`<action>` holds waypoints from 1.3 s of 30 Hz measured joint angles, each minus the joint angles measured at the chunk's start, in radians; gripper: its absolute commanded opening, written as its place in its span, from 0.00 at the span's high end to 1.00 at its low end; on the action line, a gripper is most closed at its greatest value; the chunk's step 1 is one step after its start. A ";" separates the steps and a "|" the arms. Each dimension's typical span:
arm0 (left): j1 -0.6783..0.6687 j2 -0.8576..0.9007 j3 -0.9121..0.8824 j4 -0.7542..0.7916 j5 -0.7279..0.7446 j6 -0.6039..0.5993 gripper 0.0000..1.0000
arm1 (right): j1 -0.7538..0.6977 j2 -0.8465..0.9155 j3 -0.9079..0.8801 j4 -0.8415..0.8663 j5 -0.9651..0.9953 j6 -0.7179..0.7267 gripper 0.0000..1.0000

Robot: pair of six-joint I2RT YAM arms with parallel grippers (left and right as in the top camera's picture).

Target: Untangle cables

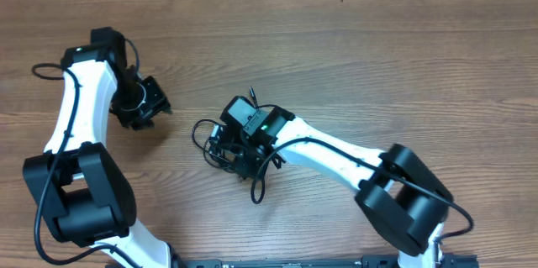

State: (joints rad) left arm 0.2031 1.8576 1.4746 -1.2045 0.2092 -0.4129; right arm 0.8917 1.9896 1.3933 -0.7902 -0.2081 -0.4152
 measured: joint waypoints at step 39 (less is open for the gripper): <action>0.002 0.000 0.000 0.017 0.518 0.389 0.14 | -0.189 0.063 0.272 -0.272 -0.278 -0.030 0.96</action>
State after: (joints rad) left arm 0.2047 1.8576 1.4746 -1.1877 0.7277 -0.0242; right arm 0.7025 2.0529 1.6657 -1.0622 -0.4866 -0.4450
